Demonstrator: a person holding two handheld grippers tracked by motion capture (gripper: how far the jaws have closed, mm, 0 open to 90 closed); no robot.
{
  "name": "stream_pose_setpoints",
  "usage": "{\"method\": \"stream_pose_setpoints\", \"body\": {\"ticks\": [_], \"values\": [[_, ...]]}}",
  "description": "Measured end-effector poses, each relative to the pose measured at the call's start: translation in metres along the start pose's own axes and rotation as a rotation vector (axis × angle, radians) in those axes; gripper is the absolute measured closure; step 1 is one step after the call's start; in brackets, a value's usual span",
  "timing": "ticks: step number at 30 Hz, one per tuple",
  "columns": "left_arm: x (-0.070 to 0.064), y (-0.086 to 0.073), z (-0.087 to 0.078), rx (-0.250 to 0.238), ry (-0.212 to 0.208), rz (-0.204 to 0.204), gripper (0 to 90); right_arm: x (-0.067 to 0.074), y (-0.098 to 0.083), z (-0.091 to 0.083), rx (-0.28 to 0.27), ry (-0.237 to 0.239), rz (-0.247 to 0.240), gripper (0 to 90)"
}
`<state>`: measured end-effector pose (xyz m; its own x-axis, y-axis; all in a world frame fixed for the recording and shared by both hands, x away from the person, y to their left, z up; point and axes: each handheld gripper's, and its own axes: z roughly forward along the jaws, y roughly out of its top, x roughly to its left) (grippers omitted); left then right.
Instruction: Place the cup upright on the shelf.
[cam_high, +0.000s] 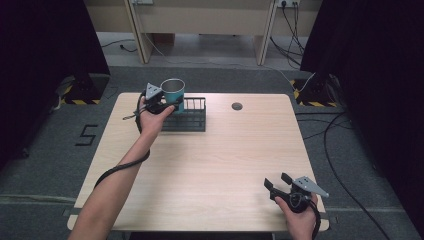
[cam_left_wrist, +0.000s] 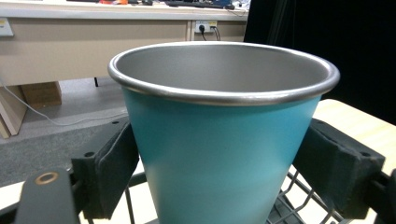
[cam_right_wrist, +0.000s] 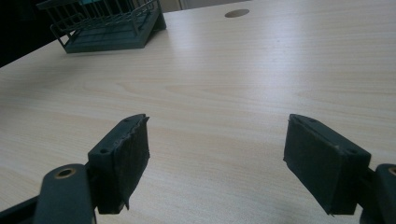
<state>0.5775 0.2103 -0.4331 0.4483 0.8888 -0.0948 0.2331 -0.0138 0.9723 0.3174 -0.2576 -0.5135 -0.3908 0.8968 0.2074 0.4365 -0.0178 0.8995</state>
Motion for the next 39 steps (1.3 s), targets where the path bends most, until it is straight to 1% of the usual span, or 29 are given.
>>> {"method": "stream_pose_setpoints", "body": {"ticks": [9, 13, 16, 20, 22, 23, 26, 30, 33, 34, 37, 39], "values": [[-0.002, -0.007, 0.004, 0.021, 0.008, 0.0, 15.5, 0.0, 0.0, 0.0, 0.0, 0.0, 0.001, 23.2], [-0.003, -0.011, 0.006, 0.039, 0.014, 0.008, 15.5, 0.0, 0.0, 0.0, 0.0, 0.0, 0.002, 23.1], [-0.003, -0.013, 0.006, 0.047, 0.016, 0.004, 15.4, 0.0, 0.0, 0.0, 0.0, -0.001, 0.0, 23.2], [-0.004, -0.018, 0.008, 0.079, 0.03, 0.005, 15.4, 0.0, 0.0, 0.0, 0.0, 0.0, 0.003, 23.2], [-0.004, -0.019, 0.008, 0.078, 0.034, 0.003, 15.4, 0.001, 0.0, 0.0, 0.0, -0.001, 0.003, 23.2], [-0.004, -0.019, 0.008, 0.081, 0.036, 0.001, 15.4, 0.001, 0.0, 0.0, 0.001, -0.001, 0.006, 23.2], [-0.005, -0.018, 0.007, 0.095, 0.034, 0.013, 15.3, 0.001, 0.0, 0.0, 0.001, 0.0, 0.002, 23.2], [-0.005, -0.016, 0.007, 0.111, 0.034, 0.011, 15.2, 0.001, 0.0, 0.0, 0.004, 0.0, 0.003, 23.2], [-0.005, -0.017, 0.006, 0.115, 0.032, 0.019, 14.1, 0.001, 0.0, 0.0, 0.003, 0.0, 0.003, 23.2], [-0.006, -0.017, 0.004, 0.119, 0.031, 0.03, 14.1, 0.001, 0.0, -0.001, 0.004, 0.0, 0.009, 23.2], [-0.005, -0.016, 0.002, 0.12, 0.03, 0.029, 14.1, 0.001, 0.0, 0.0, 0.004, 0.0, 0.003, 23.2], [-0.005, -0.016, -0.001, 0.121, 0.033, 0.038, 14.1, 0.001, 0.0, 0.0, 0.004, -0.001, 0.003, 23.2]]}}
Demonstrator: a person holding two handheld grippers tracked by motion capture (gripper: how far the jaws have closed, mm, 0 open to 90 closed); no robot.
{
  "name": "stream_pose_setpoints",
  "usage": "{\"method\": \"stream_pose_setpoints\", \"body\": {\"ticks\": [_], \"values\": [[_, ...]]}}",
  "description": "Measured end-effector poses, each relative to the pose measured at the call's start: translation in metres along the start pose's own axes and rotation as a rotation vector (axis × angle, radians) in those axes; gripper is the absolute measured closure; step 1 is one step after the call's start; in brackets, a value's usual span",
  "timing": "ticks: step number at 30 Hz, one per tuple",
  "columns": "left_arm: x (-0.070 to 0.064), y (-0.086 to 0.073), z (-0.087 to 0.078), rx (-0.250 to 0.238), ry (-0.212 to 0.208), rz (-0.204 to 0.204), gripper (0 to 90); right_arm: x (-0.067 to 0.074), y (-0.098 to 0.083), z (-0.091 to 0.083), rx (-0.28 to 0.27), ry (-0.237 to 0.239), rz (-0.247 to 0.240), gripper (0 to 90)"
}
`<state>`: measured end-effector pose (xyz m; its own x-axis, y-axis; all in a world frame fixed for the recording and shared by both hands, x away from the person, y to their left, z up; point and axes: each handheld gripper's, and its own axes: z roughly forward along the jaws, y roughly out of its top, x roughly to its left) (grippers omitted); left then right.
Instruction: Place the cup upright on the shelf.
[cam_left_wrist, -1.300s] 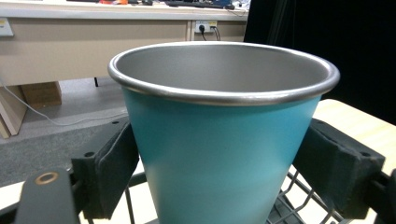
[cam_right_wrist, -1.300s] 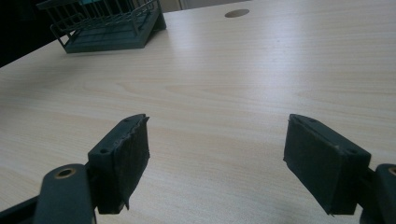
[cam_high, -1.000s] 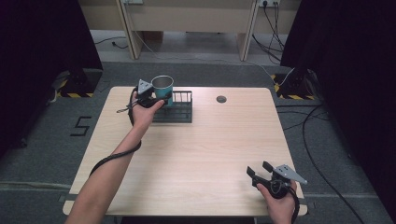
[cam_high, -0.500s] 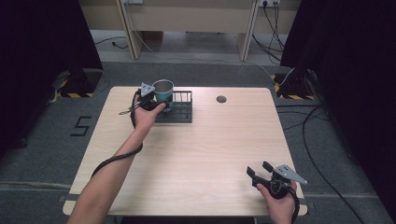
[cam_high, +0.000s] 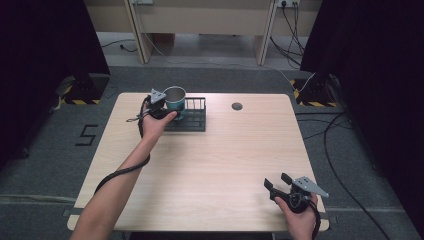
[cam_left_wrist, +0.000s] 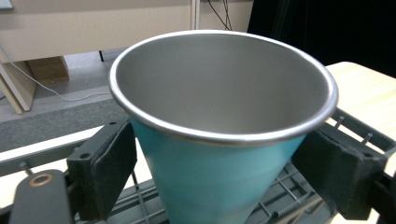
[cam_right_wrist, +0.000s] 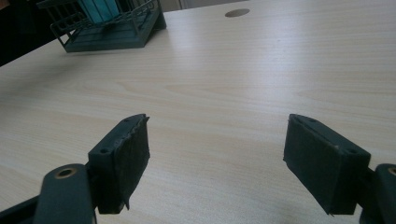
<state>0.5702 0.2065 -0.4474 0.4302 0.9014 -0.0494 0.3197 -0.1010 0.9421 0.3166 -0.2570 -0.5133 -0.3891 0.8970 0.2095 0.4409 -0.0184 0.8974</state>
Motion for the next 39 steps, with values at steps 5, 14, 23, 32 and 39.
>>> {"method": "stream_pose_setpoints", "body": {"ticks": [5, 14, 23, 32, 39], "values": [[0.0, -0.001, -0.007, -0.002, 0.002, 0.011, 14.2, 0.0, 0.0, 0.0, 0.0, -0.001, -0.001, 23.2], [0.005, -0.005, -0.03, -0.02, 0.001, 0.021, 14.2, 0.001, 0.0, 0.0, 0.006, 0.0, 0.005, 23.2], [0.007, -0.013, -0.06, -0.036, -0.016, 0.048, 14.2, 0.001, 0.0, 0.0, 0.006, -0.002, 0.0, 23.2], [0.008, -0.035, -0.094, -0.031, -0.042, 0.039, 14.2, 0.001, 0.0, 0.0, 0.004, -0.003, 0.005, 23.2], [0.006, -0.055, -0.124, -0.015, -0.068, 0.049, 14.2, 0.002, 0.0, 0.0, 0.005, -0.005, -0.001, 23.2]]}}
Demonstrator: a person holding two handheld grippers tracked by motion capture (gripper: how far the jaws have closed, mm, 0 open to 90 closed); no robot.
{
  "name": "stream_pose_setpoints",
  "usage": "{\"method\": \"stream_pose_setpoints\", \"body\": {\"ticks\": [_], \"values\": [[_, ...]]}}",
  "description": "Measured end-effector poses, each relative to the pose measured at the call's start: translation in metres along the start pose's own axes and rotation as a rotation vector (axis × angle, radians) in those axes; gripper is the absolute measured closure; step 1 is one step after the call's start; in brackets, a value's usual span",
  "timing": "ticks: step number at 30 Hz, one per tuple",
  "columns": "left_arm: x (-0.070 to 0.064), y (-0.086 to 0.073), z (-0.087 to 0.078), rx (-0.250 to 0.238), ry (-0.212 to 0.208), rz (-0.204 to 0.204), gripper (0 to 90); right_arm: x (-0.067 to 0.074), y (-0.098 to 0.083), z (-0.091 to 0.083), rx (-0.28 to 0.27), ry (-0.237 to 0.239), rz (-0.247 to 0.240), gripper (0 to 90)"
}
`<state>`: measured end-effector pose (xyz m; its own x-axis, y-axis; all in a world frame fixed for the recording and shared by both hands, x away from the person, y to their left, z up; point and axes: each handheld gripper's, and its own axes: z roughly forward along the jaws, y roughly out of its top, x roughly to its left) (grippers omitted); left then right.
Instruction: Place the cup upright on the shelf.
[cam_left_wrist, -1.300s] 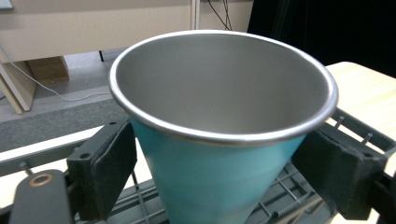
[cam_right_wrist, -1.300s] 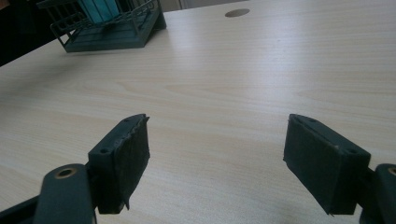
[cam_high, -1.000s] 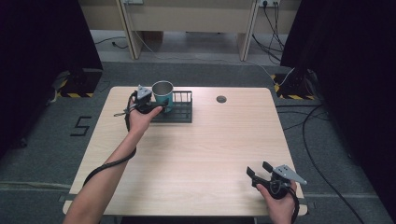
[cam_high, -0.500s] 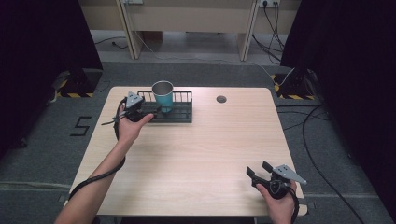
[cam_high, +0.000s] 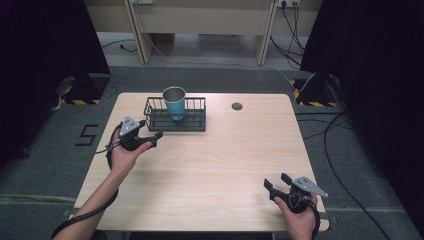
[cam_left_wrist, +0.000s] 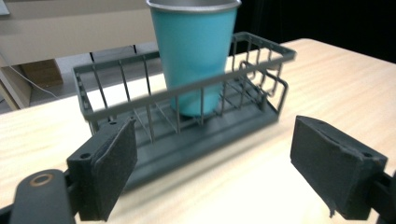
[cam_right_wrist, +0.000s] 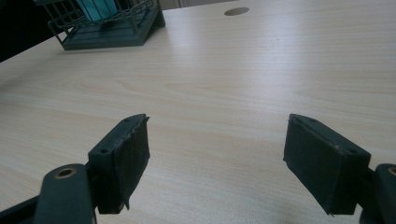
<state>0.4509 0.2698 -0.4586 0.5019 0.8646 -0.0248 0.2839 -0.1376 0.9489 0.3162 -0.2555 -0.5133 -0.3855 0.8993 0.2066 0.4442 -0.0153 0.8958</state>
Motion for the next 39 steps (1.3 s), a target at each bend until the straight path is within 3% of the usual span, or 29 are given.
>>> {"method": "stream_pose_setpoints", "body": {"ticks": [14, 23, 39], "values": [[0.003, -0.022, -0.037, -0.007, -0.009, -0.014, 14.2, 0.0, 0.0, 0.0, 0.002, -0.002, 0.001, 23.2], [0.008, -0.04, -0.065, -0.009, 0.017, -0.03, 14.2, 0.0, 0.0, 0.0, 0.002, -0.003, 0.0, 23.2], [0.011, -0.055, -0.09, -0.014, 0.034, -0.055, 14.2, -0.001, 0.0, 0.0, 0.002, -0.005, 0.001, 23.2]]}}
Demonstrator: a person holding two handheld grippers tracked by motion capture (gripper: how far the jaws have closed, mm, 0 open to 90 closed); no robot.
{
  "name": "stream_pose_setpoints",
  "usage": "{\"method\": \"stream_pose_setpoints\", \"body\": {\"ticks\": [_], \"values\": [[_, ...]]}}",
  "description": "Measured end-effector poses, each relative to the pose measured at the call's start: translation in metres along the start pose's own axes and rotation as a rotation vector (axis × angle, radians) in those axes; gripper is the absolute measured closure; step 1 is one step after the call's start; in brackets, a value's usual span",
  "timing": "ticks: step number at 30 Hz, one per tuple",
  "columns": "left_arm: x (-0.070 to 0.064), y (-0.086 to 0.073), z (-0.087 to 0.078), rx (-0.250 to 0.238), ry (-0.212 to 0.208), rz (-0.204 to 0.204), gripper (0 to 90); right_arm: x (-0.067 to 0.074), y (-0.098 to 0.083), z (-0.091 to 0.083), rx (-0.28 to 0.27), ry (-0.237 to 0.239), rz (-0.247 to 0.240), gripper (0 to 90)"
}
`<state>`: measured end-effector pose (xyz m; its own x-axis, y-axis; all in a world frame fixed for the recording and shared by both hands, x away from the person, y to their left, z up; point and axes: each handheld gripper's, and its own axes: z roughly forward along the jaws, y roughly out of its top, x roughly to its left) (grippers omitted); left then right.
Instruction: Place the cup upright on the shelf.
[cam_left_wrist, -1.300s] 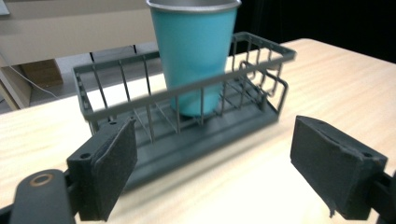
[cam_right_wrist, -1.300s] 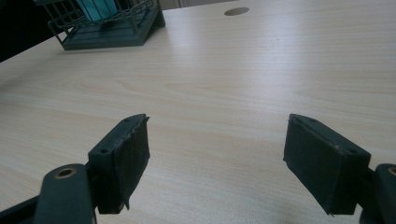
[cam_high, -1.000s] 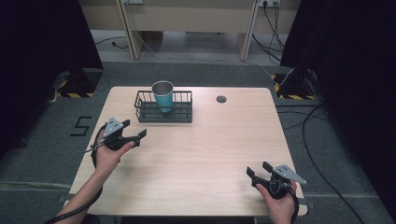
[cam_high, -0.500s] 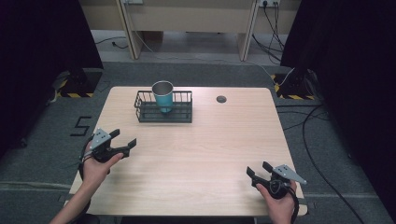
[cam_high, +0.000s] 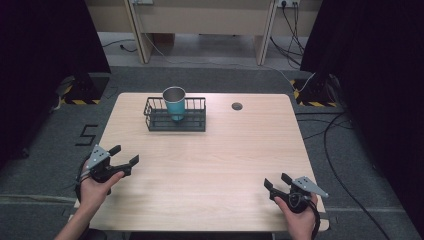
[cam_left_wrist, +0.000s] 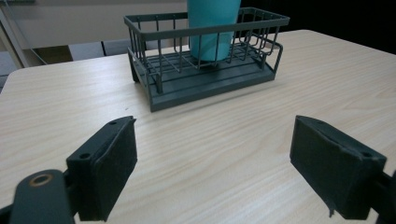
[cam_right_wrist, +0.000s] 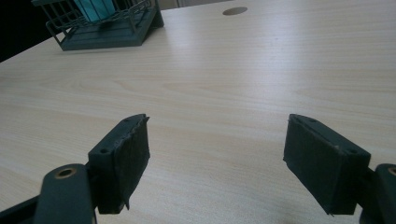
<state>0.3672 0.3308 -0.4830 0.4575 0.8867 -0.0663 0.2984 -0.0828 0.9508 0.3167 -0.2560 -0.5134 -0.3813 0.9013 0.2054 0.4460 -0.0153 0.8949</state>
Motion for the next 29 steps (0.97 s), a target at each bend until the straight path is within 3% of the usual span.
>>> {"method": "stream_pose_setpoints", "body": {"ticks": [15, 20, 29], "values": [[0.008, -0.027, -0.014, 0.009, 0.033, -0.05, 14.4, 0.0, 0.0, 0.001, 0.006, 0.005, -0.009, 23.3], [0.008, -0.026, -0.017, -0.016, 0.033, -0.041, 14.3, 0.001, 0.0, 0.001, 0.01, 0.003, -0.012, 23.3], [0.008, -0.027, -0.016, -0.016, 0.026, -0.043, 14.3, 0.001, 0.0, 0.001, 0.011, 0.0, -0.008, 23.3]]}}
